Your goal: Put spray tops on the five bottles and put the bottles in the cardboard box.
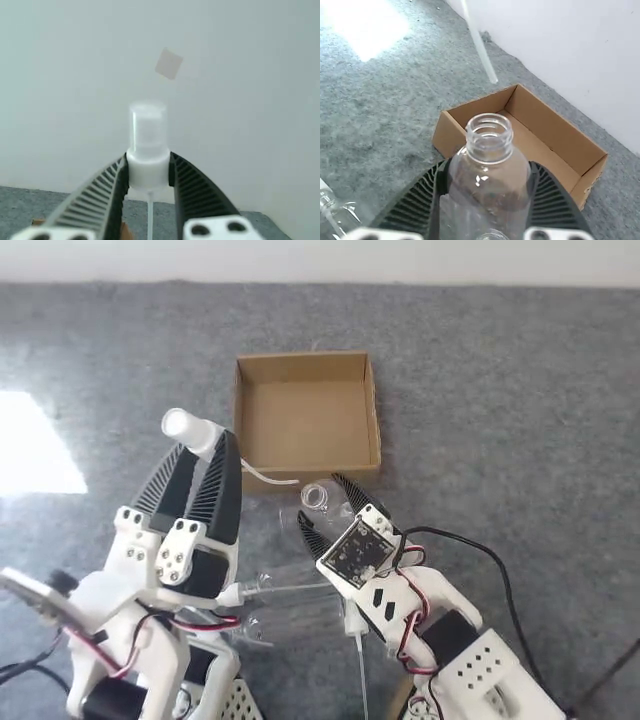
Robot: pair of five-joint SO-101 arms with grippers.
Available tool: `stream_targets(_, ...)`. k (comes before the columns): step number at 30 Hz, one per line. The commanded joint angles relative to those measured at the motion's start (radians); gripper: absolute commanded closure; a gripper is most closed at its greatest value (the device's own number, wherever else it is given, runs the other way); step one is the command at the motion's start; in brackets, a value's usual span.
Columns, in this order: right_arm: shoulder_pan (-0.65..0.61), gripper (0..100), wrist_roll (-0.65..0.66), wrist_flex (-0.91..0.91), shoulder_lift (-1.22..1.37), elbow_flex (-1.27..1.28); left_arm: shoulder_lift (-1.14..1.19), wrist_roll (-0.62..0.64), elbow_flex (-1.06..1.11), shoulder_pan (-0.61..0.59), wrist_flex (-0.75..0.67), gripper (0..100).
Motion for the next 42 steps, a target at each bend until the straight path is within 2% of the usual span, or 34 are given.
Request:
stream_targets(1, -0.008, 88.7, 0.011, -0.03, -0.021, -0.005, -0.015, 0.011, -0.022, 0.006, 0.032, 99)
stream_targets(5, -0.008, 88.7, 0.011, -0.03, -0.021, -0.005, -0.015, 0.011, -0.022, 0.008, 0.034, 99)
stream_targets(11, -0.012, 88.7, 0.014, -0.03, -0.021, 0.008, -0.015, 0.008, 0.015, 0.078, 0.02, 99)
stream_targets(27, -0.008, 88.7, 0.009, -0.03, -0.021, 0.009, -0.014, -0.035, 0.076, 0.114, -0.012, 99)
stream_targets(31, -0.01, 88.7, 0.008, -0.03, -0.021, 0.011, -0.015, -0.186, 0.113, 0.132, -0.058, 99)
stream_targets(36, -0.008, 88.7, 0.008, -0.03, -0.021, 0.011, -0.015, -0.094, 0.145, 0.124, -0.081, 99)
stream_targets(42, -0.012, 88.7, 0.006, -0.031, -0.021, 0.018, -0.015, -0.089, 0.171, 0.124, -0.081, 99)
